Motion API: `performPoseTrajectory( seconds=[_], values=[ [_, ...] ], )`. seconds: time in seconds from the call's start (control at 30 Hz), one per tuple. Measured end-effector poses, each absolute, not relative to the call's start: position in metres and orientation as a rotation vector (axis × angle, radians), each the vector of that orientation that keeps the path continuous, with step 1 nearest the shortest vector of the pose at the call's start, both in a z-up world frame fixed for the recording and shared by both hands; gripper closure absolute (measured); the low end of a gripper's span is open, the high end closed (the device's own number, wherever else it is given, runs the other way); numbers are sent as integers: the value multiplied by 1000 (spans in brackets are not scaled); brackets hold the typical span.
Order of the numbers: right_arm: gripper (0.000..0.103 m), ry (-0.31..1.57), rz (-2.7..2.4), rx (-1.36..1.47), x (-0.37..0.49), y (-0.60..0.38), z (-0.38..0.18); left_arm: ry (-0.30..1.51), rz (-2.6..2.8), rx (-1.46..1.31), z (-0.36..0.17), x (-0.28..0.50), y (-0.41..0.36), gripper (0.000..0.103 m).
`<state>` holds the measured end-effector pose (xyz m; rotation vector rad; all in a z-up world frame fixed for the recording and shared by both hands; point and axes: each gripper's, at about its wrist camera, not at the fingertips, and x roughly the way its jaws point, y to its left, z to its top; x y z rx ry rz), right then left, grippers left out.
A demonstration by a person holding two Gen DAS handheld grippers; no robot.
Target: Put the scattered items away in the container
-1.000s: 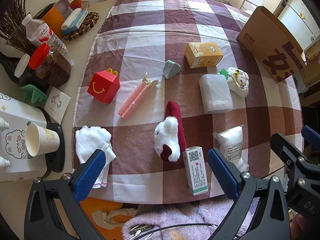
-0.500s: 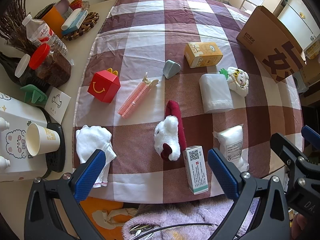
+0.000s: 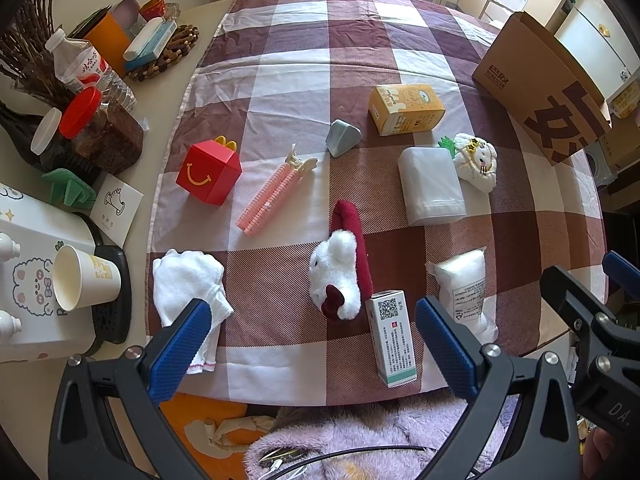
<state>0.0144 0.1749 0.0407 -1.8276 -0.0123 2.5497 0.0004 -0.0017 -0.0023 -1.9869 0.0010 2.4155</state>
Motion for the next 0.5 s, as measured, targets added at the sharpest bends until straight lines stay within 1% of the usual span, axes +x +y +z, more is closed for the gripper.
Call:
performPoseTrajectory(
  seconds=[0.5],
  values=[
    [0, -22, 2563, -1824, 17, 175, 44, 16, 2416, -1979, 2, 3, -2, 0]
  ],
)
